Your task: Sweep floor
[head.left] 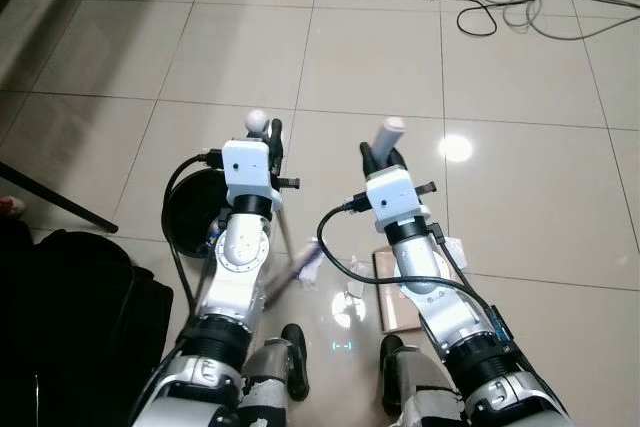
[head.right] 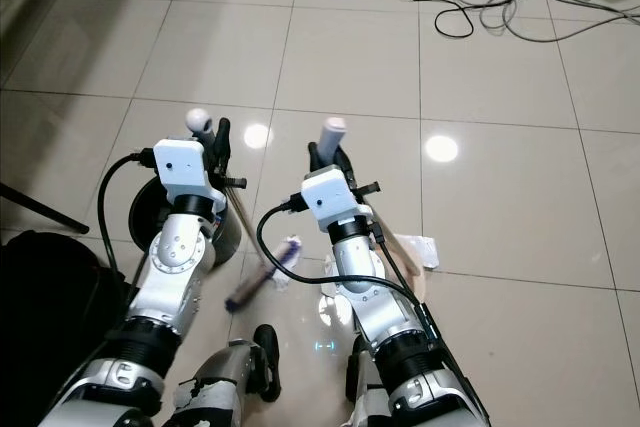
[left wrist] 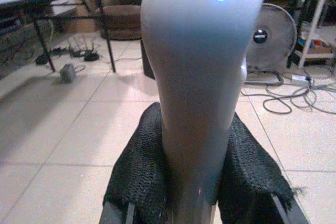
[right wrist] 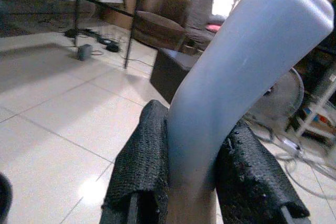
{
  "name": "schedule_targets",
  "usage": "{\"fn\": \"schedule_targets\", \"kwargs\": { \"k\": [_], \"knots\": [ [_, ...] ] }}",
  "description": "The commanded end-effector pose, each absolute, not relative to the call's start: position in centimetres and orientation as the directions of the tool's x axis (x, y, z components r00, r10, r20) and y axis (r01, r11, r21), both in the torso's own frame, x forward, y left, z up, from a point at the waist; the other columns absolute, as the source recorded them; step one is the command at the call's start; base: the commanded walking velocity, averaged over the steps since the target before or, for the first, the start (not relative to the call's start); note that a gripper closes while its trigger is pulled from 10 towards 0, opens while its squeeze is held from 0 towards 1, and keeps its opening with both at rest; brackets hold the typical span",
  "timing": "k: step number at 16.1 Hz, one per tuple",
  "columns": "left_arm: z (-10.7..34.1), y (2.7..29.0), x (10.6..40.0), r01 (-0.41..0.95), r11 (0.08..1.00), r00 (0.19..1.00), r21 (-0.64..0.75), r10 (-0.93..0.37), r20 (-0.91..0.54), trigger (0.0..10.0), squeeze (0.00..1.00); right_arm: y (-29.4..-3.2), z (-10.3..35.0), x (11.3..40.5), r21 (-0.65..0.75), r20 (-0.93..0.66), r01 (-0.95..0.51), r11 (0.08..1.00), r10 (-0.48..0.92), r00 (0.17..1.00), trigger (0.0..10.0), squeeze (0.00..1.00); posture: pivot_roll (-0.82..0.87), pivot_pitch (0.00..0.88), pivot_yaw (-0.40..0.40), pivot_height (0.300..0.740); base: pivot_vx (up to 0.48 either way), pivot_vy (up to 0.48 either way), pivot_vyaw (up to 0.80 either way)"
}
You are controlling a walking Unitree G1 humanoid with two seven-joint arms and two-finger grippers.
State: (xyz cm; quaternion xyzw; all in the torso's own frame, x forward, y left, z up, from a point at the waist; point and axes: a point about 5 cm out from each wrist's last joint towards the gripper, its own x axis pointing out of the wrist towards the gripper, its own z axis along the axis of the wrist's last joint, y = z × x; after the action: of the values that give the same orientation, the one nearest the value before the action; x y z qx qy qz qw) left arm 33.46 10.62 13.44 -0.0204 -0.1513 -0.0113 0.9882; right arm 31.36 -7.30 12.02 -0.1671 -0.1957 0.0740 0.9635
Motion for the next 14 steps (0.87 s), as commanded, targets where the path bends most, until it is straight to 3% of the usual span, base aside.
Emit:
{"fn": "schedule_targets", "kwargs": {
  "k": [1,2,6,9,14],
  "knots": [
    [12.3,10.5,33.4,-0.006,0.995,0.973,-0.096,0.028,0.23,10.0,0.0,-7.3,11.4,31.3,-0.287,0.314,-0.054,0.956,0.147,0.938,10.0,0.0,0.03,0.356,0.08,0.74,0.0,0.0,0.0],
    [12.2,10.1,33.6,-0.021,0.992,0.977,-0.122,0.046,0.208,10.0,0.0,-7.6,11.8,31.6,-0.218,0.314,-0.019,0.976,0.088,0.945,10.0,0.0,0.03,0.356,0.083,0.74,0.0,0.0,0.0],
    [12.1,9.5,34.1,-0.065,0.978,0.982,-0.201,0.098,0.161,10.0,0.0,-7.5,13.3,32.3,-0.158,0.352,0.005,0.987,0.052,0.935,10.0,0.0,0.01,0.341,0.085,0.74,0.0,0.0,0.0],
    [13.1,8.7,35.0,-0.085,0.93,0.982,-0.356,0.138,0.126,10.0,0.0,-7.1,14.0,32.6,-0.105,0.358,-0.011,0.994,0.049,0.932,10.0,0.0,0.01,0.328,0.081,0.74,0.0,0.0,0.0],
    [16.3,8.4,36.0,0.043,0.883,0.976,-0.468,0.063,0.207,10.0,0.0,-7.7,13.8,32.7,-0.114,0.353,-0.022,0.993,0.061,0.934,10.0,0.0,0.01,0.298,0.08,0.74,0.0,0.0,0.0]
  ]
}}
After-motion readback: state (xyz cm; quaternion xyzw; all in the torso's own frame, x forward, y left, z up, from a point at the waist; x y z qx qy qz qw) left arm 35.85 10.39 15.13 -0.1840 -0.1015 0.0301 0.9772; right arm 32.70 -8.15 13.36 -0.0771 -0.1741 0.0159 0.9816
